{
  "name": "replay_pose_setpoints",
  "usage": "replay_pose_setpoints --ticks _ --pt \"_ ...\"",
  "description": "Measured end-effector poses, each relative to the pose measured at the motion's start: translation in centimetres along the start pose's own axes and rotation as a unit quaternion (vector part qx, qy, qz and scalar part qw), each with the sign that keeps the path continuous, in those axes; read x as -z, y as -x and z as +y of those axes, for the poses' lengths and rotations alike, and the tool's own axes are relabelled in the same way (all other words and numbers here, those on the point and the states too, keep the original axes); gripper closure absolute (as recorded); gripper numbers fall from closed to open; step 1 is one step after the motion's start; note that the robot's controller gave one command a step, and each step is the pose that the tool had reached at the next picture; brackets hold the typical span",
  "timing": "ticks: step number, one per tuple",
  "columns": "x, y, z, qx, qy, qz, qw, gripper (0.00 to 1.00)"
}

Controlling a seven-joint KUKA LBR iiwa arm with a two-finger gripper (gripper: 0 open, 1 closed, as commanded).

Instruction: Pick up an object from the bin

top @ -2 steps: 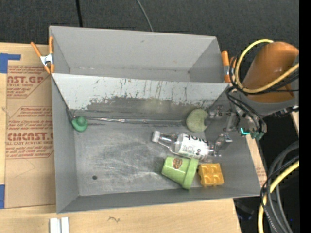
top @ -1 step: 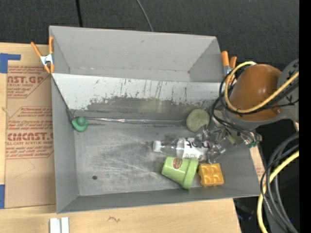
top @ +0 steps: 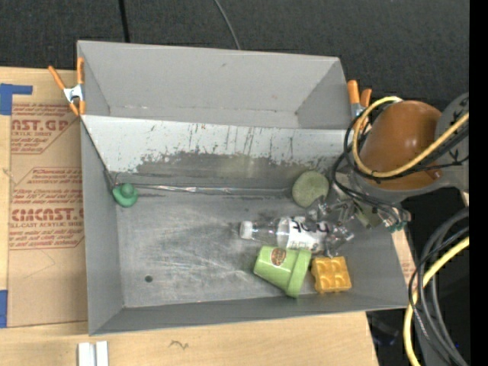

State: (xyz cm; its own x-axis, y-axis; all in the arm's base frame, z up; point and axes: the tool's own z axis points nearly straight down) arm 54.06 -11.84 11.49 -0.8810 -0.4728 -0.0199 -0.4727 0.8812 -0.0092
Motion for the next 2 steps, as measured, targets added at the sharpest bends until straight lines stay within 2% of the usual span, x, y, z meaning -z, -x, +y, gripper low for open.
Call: replay_pose_setpoints --ticks 1,2 --pt "3.2 -0.3 0.0 -0.002 0.004 0.0074 1.0000 1.00" --pt "10.1 0.7 0.4 0.001 0.002 0.0058 1.0000 0.00"
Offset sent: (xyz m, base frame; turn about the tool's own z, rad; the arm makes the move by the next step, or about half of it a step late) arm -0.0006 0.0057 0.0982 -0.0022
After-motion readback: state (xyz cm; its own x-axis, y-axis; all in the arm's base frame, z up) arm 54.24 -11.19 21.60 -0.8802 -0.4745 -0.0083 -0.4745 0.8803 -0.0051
